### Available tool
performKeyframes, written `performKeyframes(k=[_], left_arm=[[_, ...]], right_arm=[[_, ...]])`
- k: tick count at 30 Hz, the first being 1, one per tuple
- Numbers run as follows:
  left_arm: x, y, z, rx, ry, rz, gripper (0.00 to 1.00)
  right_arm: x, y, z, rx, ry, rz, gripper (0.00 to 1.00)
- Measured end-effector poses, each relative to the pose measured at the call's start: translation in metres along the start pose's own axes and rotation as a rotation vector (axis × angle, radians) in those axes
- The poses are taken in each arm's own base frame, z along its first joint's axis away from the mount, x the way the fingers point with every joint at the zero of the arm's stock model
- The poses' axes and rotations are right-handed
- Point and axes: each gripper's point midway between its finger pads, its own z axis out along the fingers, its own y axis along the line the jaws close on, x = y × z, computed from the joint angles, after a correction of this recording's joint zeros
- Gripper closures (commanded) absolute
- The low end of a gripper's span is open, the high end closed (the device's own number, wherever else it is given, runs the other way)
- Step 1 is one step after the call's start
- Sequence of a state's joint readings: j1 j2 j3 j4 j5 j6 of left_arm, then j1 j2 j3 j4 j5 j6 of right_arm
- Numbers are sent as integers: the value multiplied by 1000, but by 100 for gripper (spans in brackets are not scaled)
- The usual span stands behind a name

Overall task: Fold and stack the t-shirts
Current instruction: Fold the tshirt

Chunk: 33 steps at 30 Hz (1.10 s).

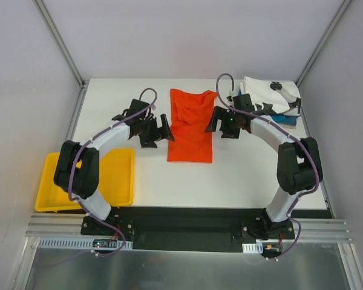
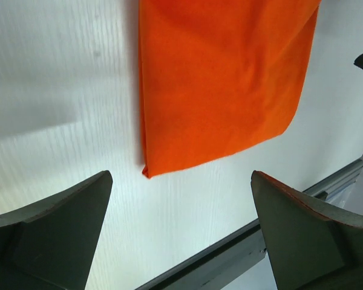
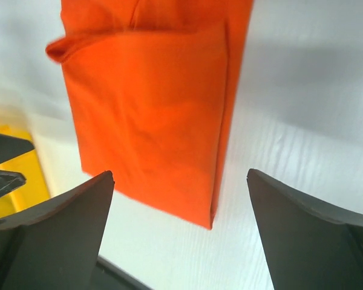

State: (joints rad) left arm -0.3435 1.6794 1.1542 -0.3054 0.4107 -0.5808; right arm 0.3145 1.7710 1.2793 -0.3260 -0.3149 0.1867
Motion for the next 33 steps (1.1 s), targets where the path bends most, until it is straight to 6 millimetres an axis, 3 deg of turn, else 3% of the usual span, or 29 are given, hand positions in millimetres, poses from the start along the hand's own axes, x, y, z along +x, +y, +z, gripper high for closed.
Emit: performKeyframes(k=[7, 11, 15, 20, 22, 29, 31, 33], left_arm=[[61, 25, -3, -29, 77, -41, 1], [76, 36, 1, -43, 104, -79, 2], [74, 34, 4, -24, 97, -87, 5], [75, 37, 16, -23, 113, -114, 9], [76, 36, 20, -15, 130, -133, 12], [72, 35, 28, -6, 131, -150, 36], [71, 35, 31, -4, 133, -158, 41], [71, 35, 33, -6, 135, -162, 45]], right_arm=[[65, 5, 14, -73, 125, 72, 2], [103, -6, 16, -41, 202, 141, 5], [107, -11, 14, -17, 186, 177, 25], [114, -16, 15, -4, 187, 216, 37], [115, -17, 15, -3, 185, 224, 47], [122, -21, 23, -1, 202, 266, 79], [123, -20, 25, -8, 208, 274, 94], [124, -21, 26, -8, 207, 274, 99]])
